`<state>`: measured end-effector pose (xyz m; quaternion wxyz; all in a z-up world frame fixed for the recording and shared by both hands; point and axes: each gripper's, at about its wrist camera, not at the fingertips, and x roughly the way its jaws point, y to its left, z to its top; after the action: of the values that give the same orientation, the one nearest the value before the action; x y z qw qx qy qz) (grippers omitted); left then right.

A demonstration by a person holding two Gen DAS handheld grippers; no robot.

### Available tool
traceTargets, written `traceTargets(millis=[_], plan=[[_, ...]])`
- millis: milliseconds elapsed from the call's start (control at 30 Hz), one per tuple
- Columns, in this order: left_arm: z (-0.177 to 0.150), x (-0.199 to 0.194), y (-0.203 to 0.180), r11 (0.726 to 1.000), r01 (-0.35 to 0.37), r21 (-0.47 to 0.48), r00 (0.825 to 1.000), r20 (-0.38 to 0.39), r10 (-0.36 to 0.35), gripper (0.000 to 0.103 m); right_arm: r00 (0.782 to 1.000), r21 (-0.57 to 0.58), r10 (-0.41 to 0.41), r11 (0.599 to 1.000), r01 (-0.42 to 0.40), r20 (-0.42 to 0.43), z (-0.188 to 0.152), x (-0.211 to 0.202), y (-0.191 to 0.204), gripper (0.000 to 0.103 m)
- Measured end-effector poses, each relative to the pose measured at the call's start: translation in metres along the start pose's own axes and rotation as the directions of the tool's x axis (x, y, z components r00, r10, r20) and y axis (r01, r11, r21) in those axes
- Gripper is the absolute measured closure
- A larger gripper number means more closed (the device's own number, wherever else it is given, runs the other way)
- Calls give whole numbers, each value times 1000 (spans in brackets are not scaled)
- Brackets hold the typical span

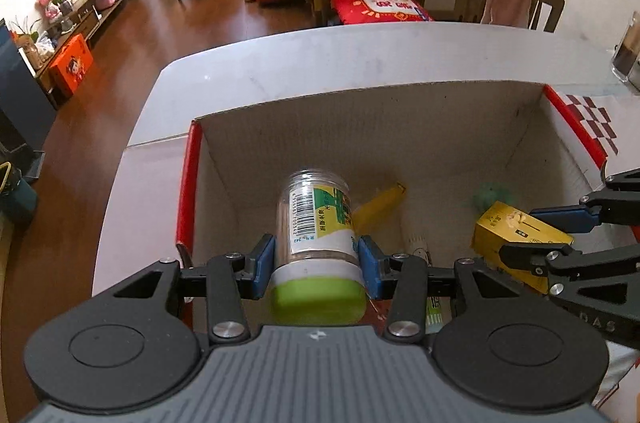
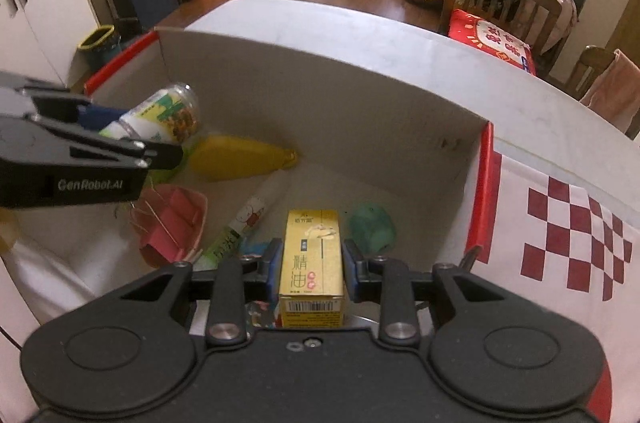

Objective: Organize rigid objects
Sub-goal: 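Open left tool to drop the jar while right tool releases the yellow box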

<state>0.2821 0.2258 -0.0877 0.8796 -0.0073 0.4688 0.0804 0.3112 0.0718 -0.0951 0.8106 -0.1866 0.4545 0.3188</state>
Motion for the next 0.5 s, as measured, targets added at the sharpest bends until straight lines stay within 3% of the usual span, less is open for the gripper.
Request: traceTargets(millis=[233,500], plan=[[5,6,-7,999,-15,40,999,-44,17,59,999,-31,-17,999,15,-35,0,1,7,72],[8,-1,-10,999,-17,45,999,-37,19,59,999,-41,-9,999,7,-36,-2,-5,11,66]])
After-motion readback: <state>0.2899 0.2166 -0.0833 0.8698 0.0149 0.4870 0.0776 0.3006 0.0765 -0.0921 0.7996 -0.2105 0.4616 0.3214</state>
